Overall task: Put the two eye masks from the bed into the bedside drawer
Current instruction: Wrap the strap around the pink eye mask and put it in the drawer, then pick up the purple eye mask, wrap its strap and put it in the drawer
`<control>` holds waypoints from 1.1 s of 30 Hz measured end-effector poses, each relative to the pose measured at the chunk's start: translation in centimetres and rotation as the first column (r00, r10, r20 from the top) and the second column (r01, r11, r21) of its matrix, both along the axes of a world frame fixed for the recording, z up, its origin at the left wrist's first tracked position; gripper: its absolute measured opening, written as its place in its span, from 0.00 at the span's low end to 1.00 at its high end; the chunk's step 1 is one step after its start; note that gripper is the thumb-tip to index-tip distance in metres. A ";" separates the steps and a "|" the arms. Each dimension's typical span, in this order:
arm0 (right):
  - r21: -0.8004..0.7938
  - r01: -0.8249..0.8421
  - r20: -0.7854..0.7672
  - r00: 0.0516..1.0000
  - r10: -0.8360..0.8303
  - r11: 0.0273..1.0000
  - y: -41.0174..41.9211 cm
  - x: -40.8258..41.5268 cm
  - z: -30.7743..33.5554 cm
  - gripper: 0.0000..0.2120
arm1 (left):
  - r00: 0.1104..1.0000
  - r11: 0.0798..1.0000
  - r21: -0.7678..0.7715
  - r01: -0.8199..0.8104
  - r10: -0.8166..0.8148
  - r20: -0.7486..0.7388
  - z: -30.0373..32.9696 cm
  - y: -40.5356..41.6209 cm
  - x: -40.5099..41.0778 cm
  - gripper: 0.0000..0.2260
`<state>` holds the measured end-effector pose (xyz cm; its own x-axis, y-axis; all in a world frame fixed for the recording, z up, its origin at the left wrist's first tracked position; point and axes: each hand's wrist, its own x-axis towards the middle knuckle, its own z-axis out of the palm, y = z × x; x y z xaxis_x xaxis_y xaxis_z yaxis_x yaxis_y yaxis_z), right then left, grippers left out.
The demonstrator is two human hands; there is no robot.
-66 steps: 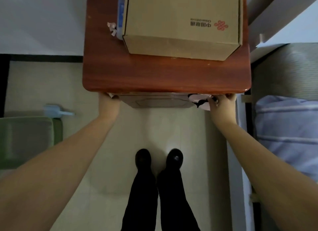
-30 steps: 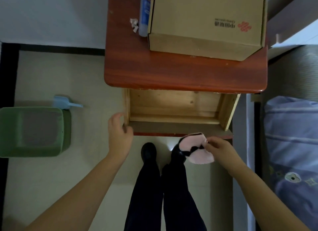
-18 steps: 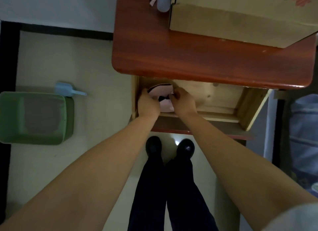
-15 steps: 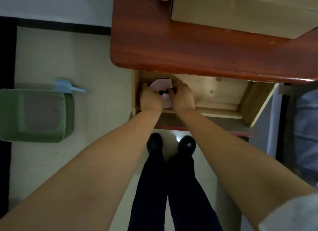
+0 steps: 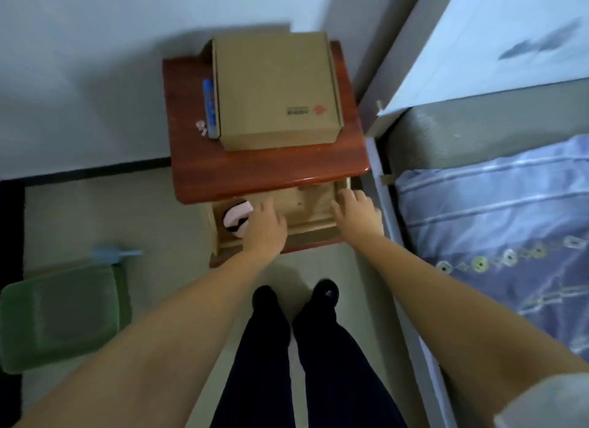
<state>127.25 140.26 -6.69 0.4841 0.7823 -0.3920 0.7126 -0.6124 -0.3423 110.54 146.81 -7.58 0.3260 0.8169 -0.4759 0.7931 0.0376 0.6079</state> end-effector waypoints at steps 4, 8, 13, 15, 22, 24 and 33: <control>0.117 0.016 0.247 0.968 -0.044 0.993 -3.4 7.7 6.5 0.20 | 0.937 0.895 0.291 0.337 -0.349 -0.010 7.6 0.6 8.6 0.20; 0.167 0.132 0.343 0.921 -0.183 0.977 -6.7 16.7 12.0 0.21 | 0.823 0.713 0.450 0.538 -0.560 -0.098 13.2 0.7 18.7 0.20; 0.230 0.239 0.386 0.868 -0.314 0.943 -12.5 28.4 16.1 0.20 | 0.716 0.576 0.477 0.664 -0.673 -0.184 16.6 -1.8 31.7 0.17; 0.229 0.290 0.400 0.842 -0.361 0.929 -15.8 33.8 16.5 0.20 | 0.685 0.546 0.478 0.688 -0.705 -0.181 16.7 -3.8 37.7 0.16; 0.087 0.489 0.331 0.808 -0.488 0.868 -25.0 48.9 12.5 0.22 | 0.535 0.457 0.402 0.793 -0.838 -0.105 13.5 -12.0 56.0 0.19; 0.046 0.519 0.305 0.806 -0.507 0.853 -25.7 52.2 10.6 0.22 | 0.463 0.382 0.389 0.838 -0.876 -0.135 11.8 -12.9 59.9 0.18; 0.051 0.651 0.242 0.728 -0.642 0.758 -22.8 67.6 0.0 0.20 | 0.239 0.160 0.329 0.931 -0.946 -0.217 2.3 -10.3 80.0 0.18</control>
